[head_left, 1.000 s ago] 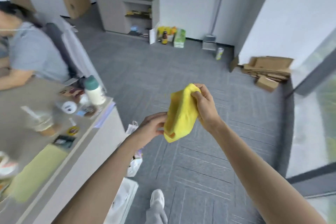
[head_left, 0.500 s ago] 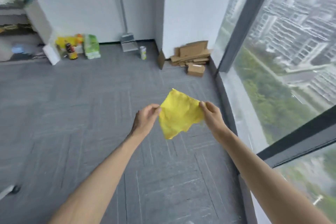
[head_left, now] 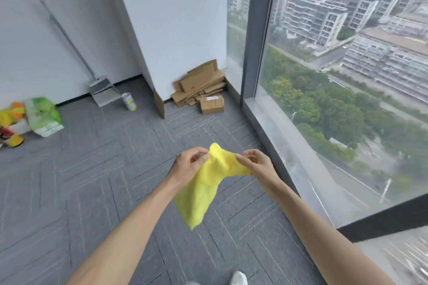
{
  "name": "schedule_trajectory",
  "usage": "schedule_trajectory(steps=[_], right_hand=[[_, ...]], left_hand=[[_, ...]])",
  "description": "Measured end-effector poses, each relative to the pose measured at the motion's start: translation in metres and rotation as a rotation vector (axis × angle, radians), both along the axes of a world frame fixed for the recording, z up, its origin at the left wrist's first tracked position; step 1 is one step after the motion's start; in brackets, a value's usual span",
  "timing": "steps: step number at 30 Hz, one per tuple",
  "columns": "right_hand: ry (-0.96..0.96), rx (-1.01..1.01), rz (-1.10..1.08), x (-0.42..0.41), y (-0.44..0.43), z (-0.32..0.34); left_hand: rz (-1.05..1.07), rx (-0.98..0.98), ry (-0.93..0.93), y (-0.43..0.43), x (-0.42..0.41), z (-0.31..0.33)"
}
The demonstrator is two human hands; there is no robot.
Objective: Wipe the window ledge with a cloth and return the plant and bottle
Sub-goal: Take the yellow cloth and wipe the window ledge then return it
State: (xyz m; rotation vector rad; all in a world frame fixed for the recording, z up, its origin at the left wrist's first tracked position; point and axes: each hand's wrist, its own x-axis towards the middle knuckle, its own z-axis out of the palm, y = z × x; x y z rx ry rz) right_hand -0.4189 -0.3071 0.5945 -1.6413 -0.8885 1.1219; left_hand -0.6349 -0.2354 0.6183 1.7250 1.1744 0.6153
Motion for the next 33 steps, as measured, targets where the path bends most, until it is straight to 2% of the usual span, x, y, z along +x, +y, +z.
schedule_trajectory(steps=[5,9,15,20,22,27,30,33], right_hand=[[-0.059,-0.132,-0.090,0.034,0.085,-0.027],[-0.109,-0.201,-0.228,0.048,0.156,-0.052],[0.217,-0.292,-0.586,0.072,0.238,-0.088],[0.747,-0.359,-0.941,0.116,0.289,-0.142],[0.839,-0.327,-0.998,0.139,0.304,-0.163],[0.848,-0.067,-1.110,0.208,0.333,-0.224],[0.874,-0.083,-1.105,0.235,0.338,-0.249],[0.719,-0.147,-1.180,0.252,0.342,-0.261]], left_hand=[[-0.145,-0.091,-0.011,0.109,0.062,-0.016],[-0.347,-0.162,-0.019,0.210,0.119,-0.046],[-0.637,-0.207,0.090,0.315,0.220,-0.090],[-0.868,-0.218,0.209,0.357,0.305,-0.132],[-0.919,-0.254,0.225,0.368,0.339,-0.153],[-0.883,-0.491,0.171,0.401,0.425,-0.201],[-0.825,-0.611,0.178,0.426,0.464,-0.228],[-0.886,-0.537,0.322,0.457,0.488,-0.255]])
